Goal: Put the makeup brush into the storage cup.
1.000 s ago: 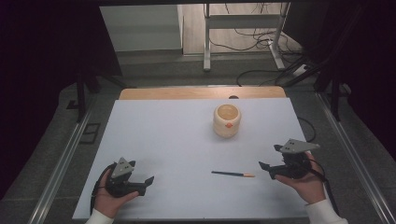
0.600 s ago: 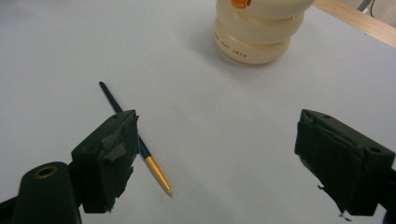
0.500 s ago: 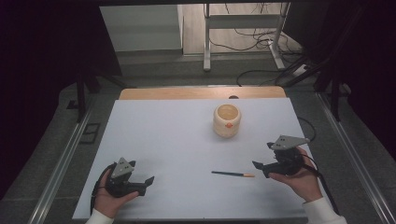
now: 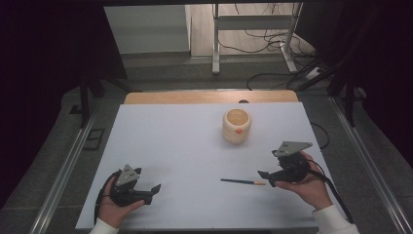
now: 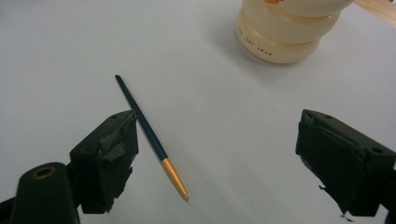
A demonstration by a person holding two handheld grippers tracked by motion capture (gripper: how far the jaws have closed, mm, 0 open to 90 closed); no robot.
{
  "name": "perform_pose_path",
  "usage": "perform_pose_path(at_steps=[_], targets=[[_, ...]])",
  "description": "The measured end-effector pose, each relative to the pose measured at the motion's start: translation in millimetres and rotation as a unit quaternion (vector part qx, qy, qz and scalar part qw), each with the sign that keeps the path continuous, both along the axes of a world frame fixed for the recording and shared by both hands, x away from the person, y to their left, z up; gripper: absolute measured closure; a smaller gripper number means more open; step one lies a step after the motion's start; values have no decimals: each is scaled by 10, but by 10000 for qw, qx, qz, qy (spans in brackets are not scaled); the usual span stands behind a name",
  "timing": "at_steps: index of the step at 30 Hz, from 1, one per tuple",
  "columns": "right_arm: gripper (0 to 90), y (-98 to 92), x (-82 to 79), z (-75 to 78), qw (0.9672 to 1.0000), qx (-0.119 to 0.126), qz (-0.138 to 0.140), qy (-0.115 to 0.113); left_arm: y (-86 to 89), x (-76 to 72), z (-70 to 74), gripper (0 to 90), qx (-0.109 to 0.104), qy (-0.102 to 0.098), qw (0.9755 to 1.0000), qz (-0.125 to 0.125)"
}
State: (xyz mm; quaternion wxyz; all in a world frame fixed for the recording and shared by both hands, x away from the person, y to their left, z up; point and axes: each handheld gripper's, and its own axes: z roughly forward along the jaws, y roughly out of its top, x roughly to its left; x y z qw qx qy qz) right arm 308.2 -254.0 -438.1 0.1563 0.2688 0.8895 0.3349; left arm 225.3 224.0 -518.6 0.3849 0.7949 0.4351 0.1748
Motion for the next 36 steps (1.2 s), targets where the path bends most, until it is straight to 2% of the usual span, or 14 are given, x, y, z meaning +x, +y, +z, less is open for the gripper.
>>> perform_pose_path(at_steps=[15,21,29,36], targets=[[146,148,29,-53,9994,-228,213,137,-2,-4,2,75,21,3,10000,-15],[156,203,38,-76,9984,-315,353,295,-7,-1,-1,75,35,20,10000,-23],[152,333,51,-142,9962,-544,514,454,-7,-5,2,75,43,12,10000,-29],[148,437,83,-238,9922,-817,626,700,-6,-6,0,75,47,15,10000,-25]])
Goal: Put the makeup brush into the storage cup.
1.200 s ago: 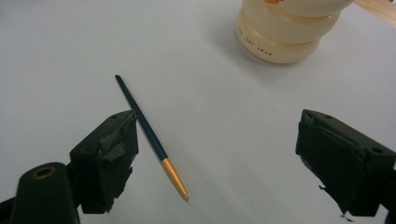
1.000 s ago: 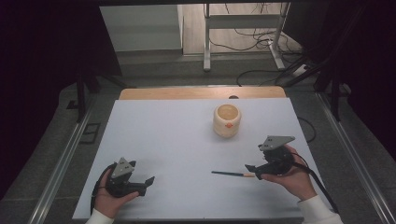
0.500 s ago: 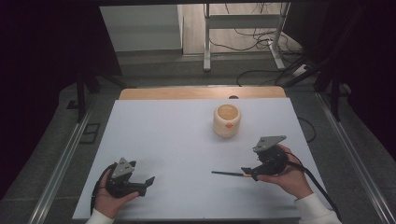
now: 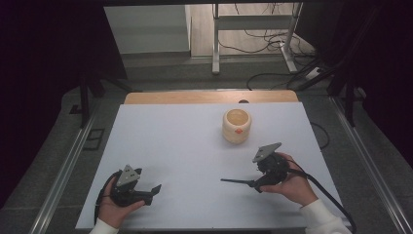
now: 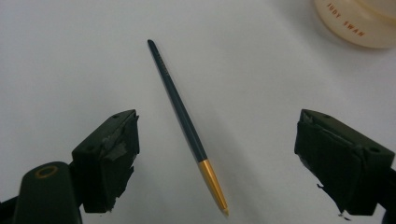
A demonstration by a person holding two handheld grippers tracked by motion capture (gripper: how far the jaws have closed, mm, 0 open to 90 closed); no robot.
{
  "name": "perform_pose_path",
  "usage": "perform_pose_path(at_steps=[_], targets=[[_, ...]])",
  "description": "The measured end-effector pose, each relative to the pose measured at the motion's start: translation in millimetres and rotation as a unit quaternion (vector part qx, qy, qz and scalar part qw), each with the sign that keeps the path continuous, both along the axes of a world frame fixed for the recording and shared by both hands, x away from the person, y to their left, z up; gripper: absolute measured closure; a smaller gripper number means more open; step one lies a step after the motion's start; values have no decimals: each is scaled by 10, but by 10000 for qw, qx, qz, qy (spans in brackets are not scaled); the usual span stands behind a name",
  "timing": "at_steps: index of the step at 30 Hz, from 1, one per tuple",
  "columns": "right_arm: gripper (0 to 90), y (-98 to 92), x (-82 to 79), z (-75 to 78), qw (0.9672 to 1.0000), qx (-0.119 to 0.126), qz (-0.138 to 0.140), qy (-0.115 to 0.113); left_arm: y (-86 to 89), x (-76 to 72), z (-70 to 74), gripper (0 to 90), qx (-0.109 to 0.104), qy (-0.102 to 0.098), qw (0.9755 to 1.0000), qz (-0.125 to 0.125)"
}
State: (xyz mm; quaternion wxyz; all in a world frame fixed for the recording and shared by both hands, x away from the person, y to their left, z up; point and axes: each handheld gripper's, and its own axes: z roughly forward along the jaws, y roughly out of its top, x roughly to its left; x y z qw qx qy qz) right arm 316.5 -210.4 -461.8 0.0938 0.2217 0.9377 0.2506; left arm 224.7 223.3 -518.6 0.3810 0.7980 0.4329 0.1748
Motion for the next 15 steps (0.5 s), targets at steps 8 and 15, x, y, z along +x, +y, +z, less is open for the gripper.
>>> perform_pose_path(at_steps=[8,15], targets=[[163,56,24,-51,9997,-196,87,107,-2,0,0,75,-4,2,10000,2],[182,119,37,-95,9992,-322,174,159,-1,-1,1,75,-2,0,10000,-2]])
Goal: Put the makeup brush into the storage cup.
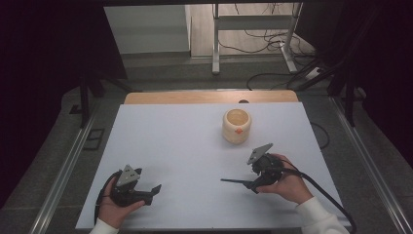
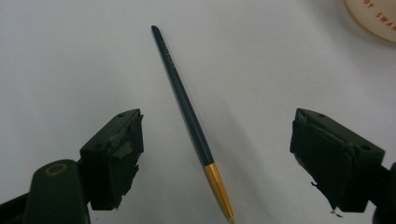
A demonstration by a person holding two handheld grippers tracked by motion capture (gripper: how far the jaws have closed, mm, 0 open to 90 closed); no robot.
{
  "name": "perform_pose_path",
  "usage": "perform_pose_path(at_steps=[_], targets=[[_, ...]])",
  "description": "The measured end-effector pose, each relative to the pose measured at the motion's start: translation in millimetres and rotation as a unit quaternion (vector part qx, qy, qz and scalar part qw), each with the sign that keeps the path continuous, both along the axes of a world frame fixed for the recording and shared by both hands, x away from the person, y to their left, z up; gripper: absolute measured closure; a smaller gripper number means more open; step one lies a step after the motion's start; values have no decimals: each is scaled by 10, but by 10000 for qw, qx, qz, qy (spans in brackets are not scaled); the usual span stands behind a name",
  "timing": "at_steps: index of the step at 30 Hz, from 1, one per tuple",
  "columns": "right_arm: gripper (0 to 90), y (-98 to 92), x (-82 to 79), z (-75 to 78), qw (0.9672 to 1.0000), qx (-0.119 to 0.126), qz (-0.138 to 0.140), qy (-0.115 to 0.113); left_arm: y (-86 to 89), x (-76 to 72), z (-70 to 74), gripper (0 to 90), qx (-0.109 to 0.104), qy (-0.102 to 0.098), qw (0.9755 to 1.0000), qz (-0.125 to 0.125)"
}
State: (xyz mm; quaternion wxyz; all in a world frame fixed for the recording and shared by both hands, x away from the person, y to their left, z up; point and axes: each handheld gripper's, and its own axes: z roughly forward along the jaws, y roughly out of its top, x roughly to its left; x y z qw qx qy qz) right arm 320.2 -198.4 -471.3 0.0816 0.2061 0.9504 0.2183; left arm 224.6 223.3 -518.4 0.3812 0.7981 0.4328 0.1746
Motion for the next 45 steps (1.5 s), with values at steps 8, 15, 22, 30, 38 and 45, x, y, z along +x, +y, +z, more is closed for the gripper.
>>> perform_pose_path(at_steps=[8,15,22,30,38,45], targets=[[235,40,10,-77,9996,-209,123,110,3,-2,3,76,5,-9,10000,5],[331,76,16,-140,9979,-503,285,279,6,-3,5,76,-2,-12,10000,9],[451,86,48,-185,9962,-671,353,431,8,-5,7,76,-6,-20,10000,9],[546,92,69,-227,9938,-921,443,433,10,-6,9,76,-8,-24,10000,6],[660,142,59,-218,9910,-1039,663,512,11,-7,10,76,-3,-31,10000,7],[699,175,99,-214,9872,-1164,882,634,7,-7,8,76,8,-29,10000,9]])
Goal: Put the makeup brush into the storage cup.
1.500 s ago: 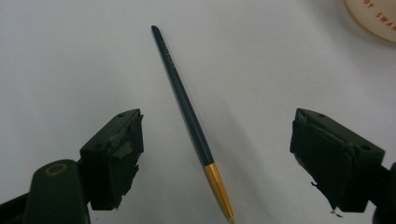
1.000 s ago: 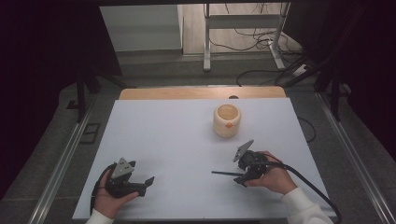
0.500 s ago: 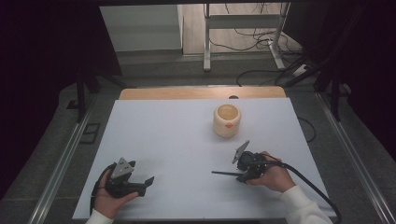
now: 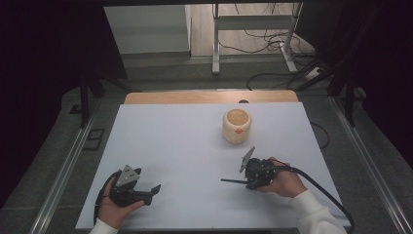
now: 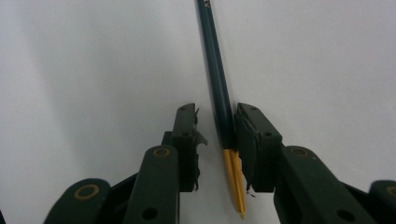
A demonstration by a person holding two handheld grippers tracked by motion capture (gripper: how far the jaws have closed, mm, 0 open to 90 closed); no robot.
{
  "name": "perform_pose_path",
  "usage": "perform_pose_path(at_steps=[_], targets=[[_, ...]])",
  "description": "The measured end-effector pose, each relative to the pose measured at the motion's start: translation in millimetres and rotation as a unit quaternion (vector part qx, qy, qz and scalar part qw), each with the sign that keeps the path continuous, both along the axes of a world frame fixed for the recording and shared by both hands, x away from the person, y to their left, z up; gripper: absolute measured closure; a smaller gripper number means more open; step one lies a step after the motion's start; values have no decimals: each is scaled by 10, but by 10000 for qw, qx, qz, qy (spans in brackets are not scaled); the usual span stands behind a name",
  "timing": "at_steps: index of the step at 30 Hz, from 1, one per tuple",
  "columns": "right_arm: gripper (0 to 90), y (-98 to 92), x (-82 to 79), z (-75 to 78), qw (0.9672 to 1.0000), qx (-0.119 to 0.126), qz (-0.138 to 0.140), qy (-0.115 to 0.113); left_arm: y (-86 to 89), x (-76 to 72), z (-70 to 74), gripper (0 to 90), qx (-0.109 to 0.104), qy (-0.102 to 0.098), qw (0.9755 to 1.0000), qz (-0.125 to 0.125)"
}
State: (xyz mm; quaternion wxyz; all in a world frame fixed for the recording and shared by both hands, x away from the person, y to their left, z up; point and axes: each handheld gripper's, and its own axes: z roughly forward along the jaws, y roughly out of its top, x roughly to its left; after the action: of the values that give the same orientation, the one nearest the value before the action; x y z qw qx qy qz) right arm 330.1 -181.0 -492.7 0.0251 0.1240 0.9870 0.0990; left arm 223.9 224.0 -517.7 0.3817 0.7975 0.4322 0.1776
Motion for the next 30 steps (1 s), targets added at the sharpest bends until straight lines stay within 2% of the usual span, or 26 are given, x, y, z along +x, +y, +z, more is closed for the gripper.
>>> perform_pose_path(at_steps=[5,9,16,24,30], targets=[[739,7,19,2,10000,-13,79,35,2,-2,0,76,1,2,10000,4],[825,22,21,4,9997,-39,234,55,7,-2,1,76,9,-2,10000,2],[835,31,19,4,9994,-55,315,94,14,-9,7,76,-3,-17,10000,22],[836,21,24,20,9994,-87,332,-87,19,-8,8,76,-9,-18,10000,26],[836,6,13,87,9995,85,279,-150,18,-9,10,76,-7,-22,10000,26]])
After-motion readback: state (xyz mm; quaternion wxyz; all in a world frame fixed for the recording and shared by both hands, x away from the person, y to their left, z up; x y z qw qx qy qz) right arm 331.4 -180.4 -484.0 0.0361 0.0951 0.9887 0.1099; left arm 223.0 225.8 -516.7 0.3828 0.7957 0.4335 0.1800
